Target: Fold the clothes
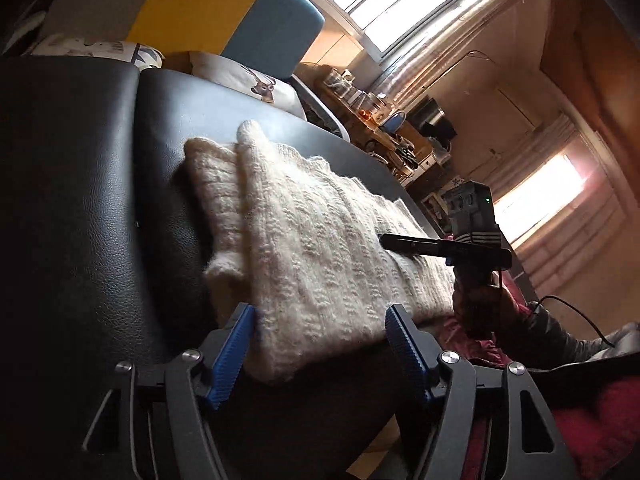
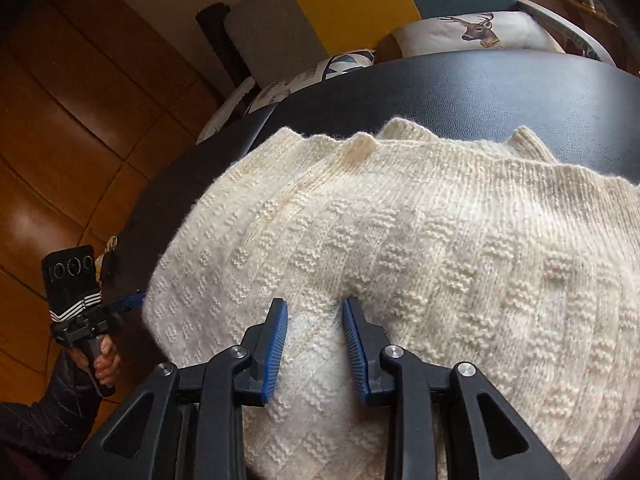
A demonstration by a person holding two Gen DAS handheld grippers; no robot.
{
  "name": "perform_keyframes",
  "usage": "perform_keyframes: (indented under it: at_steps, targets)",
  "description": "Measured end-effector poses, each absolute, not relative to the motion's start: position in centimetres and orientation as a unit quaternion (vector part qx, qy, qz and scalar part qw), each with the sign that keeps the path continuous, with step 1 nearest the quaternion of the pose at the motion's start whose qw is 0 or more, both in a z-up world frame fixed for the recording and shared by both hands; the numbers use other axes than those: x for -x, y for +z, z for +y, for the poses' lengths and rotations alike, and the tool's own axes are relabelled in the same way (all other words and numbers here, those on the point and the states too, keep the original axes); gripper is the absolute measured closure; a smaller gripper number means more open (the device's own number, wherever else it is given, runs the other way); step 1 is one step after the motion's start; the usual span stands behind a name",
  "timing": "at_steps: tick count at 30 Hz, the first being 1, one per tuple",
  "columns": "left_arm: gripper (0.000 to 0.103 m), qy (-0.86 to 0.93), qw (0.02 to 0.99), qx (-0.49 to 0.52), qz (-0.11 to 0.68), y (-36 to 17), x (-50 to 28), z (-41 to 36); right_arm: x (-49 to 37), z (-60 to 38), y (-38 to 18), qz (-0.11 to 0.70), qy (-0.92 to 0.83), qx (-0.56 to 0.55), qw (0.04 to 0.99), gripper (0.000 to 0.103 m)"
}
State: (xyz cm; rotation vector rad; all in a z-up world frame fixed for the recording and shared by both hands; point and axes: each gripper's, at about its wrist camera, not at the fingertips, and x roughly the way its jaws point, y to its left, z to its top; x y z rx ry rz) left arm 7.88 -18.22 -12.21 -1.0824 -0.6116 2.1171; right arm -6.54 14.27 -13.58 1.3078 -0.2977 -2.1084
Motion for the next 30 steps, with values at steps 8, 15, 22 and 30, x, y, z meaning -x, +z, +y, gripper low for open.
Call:
perform_keyframes:
  at_steps: [8, 15, 22, 30]
  targets:
    - [0.081, 0.741, 0.408, 0.455, -0.279, -14.1, -5.9, -17.5, 6.6, 13.3, -13.1, -0.074, -0.807, -0.500, 0.306, 0.074]
    - [0.097, 0.734, 0.381, 0.477, -0.298, -16.4, -10.3, -17.1, 7.2, 13.3, -13.2, -0.062, -0.808, -0.506, 0.295, 0.078]
    - [0.087, 0.763, 0.356, 0.440, -0.312, -13.1, -10.7, -18.5, 7.2, 13.3, -13.0, -0.056, -0.813, -0.498, 0.296, 0.078]
    - [0.049, 0.824, 0.301, 0.390, -0.279, -8.2, -6.1, -20.0, 7.0, 13.8, -12.2, -0.085, -0.817, -0.492, 0.289, 0.075]
